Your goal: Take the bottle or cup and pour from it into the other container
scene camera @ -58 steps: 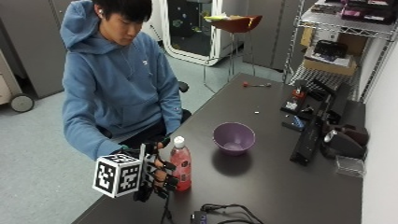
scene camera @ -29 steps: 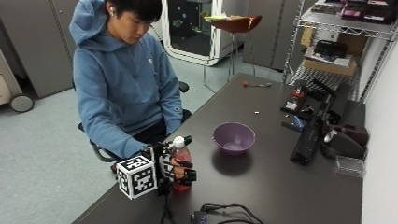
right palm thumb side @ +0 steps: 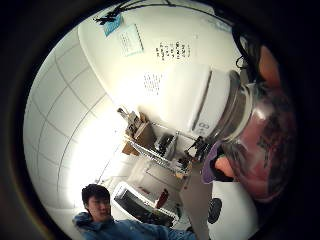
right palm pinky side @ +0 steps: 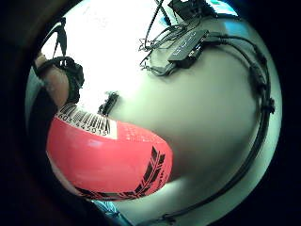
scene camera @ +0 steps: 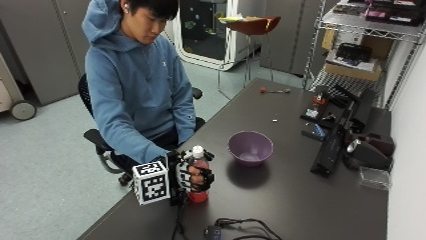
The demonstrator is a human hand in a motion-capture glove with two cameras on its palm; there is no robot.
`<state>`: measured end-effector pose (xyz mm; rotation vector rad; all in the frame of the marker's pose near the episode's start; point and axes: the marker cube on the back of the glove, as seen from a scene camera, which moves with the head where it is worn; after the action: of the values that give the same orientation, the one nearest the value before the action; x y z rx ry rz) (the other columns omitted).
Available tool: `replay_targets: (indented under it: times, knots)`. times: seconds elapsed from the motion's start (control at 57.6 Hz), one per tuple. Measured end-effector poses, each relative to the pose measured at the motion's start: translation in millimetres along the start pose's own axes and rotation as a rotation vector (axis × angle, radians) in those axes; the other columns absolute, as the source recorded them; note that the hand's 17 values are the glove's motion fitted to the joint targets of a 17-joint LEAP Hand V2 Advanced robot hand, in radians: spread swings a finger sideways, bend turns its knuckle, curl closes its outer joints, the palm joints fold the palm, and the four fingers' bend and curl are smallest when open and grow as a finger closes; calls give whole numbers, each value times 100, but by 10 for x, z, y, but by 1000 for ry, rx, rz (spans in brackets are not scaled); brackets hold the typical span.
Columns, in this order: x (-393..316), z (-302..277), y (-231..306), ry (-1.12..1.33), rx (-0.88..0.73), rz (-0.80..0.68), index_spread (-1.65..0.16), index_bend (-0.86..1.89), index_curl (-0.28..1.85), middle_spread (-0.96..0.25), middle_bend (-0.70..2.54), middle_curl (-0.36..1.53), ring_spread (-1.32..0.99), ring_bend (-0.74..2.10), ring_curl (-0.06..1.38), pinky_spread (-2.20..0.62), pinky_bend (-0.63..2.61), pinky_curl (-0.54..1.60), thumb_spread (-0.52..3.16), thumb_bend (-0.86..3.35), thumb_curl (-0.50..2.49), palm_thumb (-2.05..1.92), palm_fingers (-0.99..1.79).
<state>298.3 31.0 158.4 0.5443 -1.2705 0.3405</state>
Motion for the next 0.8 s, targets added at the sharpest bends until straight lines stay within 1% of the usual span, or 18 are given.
replay_targets:
  times: [0.191, 0.278, 0.365, 0.504, 0.608, 0.66, 0.712, 0.799]
  knots:
    - [-257, 196, -101, 151, -103, -33, -11, 14, 37, -3, 29, 46, -12, 50, 40, -1, 29, 35, 36, -3, 62, 106, 111]
    - [-463, 328, -171, 248, -183, -92, -11, 14, 37, -3, 29, 47, -12, 49, 41, -1, 29, 35, 34, -3, 64, 106, 111]
    - [-689, 500, -207, 401, -286, -165, -11, 14, 38, -3, 28, 47, -12, 50, 42, -2, 29, 35, 33, -4, 64, 106, 111]
    - [-981, 829, -251, 736, -461, -254, -11, 15, 38, -3, 28, 48, -12, 49, 43, -2, 29, 36, 32, -4, 65, 106, 112]
    - [-1154, 1132, -229, 1047, -612, -292, -11, 15, 38, -3, 28, 49, -12, 48, 43, -2, 29, 36, 31, -4, 66, 106, 113]
    - [-1218, 1260, -212, 1224, -682, -347, -11, 15, 39, -3, 28, 49, -12, 49, 44, -2, 29, 36, 31, -4, 66, 105, 113]
    - [-1274, 1376, -200, 1425, -732, -434, -11, 15, 39, -3, 27, 49, -12, 48, 44, -3, 30, 37, 30, -4, 67, 105, 114]
    - [-1384, 1553, -232, 1688, -749, -536, -11, 15, 39, -3, 28, 49, -13, 48, 44, -3, 30, 37, 30, -4, 67, 105, 114]
